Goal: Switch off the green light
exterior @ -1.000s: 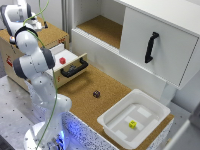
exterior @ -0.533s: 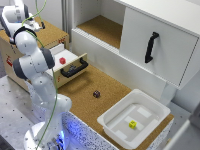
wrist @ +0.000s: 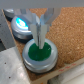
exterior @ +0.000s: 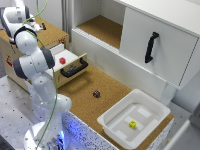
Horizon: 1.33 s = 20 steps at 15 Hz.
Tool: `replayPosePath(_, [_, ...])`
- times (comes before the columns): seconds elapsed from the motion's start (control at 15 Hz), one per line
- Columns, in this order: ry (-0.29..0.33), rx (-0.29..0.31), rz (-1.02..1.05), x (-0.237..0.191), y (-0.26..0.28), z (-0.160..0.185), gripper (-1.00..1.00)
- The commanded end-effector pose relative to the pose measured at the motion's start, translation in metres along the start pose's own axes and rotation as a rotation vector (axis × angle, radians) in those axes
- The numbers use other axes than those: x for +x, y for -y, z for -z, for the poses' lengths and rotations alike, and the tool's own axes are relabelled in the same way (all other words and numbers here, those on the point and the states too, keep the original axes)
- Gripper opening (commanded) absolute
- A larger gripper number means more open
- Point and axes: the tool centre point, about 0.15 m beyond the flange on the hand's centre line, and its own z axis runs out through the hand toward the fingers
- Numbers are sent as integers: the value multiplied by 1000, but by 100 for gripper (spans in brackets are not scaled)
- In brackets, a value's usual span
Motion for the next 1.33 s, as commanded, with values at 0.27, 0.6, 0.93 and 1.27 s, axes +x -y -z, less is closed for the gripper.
replayPosePath(0.27, [17,16,-25,-7,-8,-43,-100])
replayPosePath(0.6, [-38,-3,-73,-13,-4,-3,-100])
replayPosePath(0.93, [-72,-7,-153,-24,-11,48,-100])
replayPosePath(1.27, [-64,-29,-281,-35,-34,43,100])
